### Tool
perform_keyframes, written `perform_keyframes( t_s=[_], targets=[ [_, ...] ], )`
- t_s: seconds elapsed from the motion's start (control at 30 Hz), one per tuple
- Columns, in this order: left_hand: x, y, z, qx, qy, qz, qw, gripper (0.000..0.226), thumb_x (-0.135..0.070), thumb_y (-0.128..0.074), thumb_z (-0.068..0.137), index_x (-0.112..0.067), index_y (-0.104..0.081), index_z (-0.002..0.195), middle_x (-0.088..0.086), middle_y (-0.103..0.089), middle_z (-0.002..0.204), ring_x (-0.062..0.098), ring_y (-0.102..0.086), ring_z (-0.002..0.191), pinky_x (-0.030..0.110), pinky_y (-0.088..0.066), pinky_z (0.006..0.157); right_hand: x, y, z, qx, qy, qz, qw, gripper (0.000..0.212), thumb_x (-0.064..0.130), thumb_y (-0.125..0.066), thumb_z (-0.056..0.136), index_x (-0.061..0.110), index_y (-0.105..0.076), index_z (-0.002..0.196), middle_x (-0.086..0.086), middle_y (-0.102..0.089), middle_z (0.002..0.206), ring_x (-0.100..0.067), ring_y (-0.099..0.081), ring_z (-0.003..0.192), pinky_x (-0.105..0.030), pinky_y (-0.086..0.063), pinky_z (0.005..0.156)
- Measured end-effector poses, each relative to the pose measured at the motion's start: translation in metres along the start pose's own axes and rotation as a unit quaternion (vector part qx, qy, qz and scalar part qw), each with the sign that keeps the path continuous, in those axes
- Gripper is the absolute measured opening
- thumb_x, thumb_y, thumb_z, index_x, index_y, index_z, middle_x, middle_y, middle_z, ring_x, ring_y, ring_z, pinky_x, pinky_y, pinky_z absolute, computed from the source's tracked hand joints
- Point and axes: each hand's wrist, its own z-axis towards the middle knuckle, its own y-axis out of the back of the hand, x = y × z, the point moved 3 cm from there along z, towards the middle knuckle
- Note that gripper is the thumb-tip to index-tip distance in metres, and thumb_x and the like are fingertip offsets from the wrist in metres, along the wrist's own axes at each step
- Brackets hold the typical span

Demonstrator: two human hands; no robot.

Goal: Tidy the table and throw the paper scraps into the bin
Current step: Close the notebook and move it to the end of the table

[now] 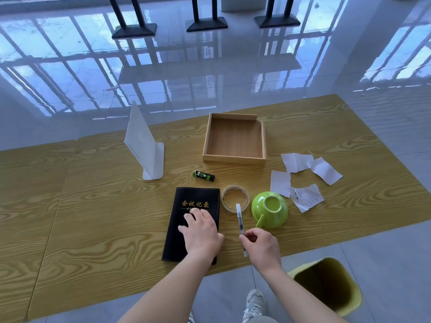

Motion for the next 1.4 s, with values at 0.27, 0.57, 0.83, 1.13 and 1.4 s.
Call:
perform_keyframes(
  t_s=[0.27,0.57,0.83,1.13,1.4],
  targets=[
    [0.010,0.010,0.001,0.053,-0.044,-0.044,0.997,0.072,-0.030,-0.060,0.086,-0.004,-0.030,0.147,0.020,-0.030,0.151,0.042,-0.025,0.141,0.048,-0.045,0.105,0.001,-0.004,-0.005,0.018,-0.002,0.016,1.000,0.018,0.037,-0.071,0.082,0.029,-0.064,0.067,0.011,-0.065,0.053,0.007,-0.059,0.058,-0.010,-0.038,0.051],
    [0.024,0.030,0.005,0.048,-0.091,-0.111,0.989,0.009,-0.024,-0.046,0.090,-0.015,-0.045,0.086,0.010,-0.056,0.107,0.027,-0.051,0.092,0.036,-0.044,0.074,0.004,0.002,-0.007,0.017,-0.008,0.034,0.999,0.015,0.034,-0.073,0.082,0.030,-0.067,0.069,0.012,-0.067,0.059,0.006,-0.061,0.058,-0.009,-0.038,0.048],
    [0.050,0.058,0.003,-0.003,-0.107,-0.212,0.971,0.015,-0.013,-0.043,0.090,-0.012,-0.057,0.094,0.008,-0.066,0.091,0.033,-0.058,0.084,0.039,-0.043,0.070,0.009,0.008,-0.007,0.018,-0.013,0.038,0.999,0.017,0.034,-0.073,0.083,0.034,-0.064,0.068,0.016,-0.065,0.062,0.009,-0.059,0.059,-0.007,-0.036,0.049],
    [0.135,0.098,-0.015,-0.047,0.009,-0.514,0.856,0.036,-0.006,-0.044,0.085,-0.032,-0.067,0.095,-0.010,-0.070,0.078,0.012,-0.061,0.070,0.028,-0.043,0.060,0.045,-0.011,0.006,0.075,0.005,0.038,0.996,0.013,0.034,-0.068,0.084,0.027,-0.071,0.073,0.010,-0.070,0.062,-0.003,-0.065,0.062,-0.025,-0.052,0.058],
    [0.163,0.088,-0.034,-0.053,0.047,-0.615,0.786,0.049,0.002,-0.042,0.086,-0.036,-0.069,0.101,-0.005,-0.075,0.097,0.021,-0.071,0.087,0.039,-0.057,0.068,0.098,-0.065,0.008,0.164,0.017,0.046,0.985,0.013,0.022,-0.067,0.088,0.019,-0.070,0.076,-0.002,-0.072,0.064,-0.014,-0.068,0.054,-0.025,-0.057,0.048]
  ],
)
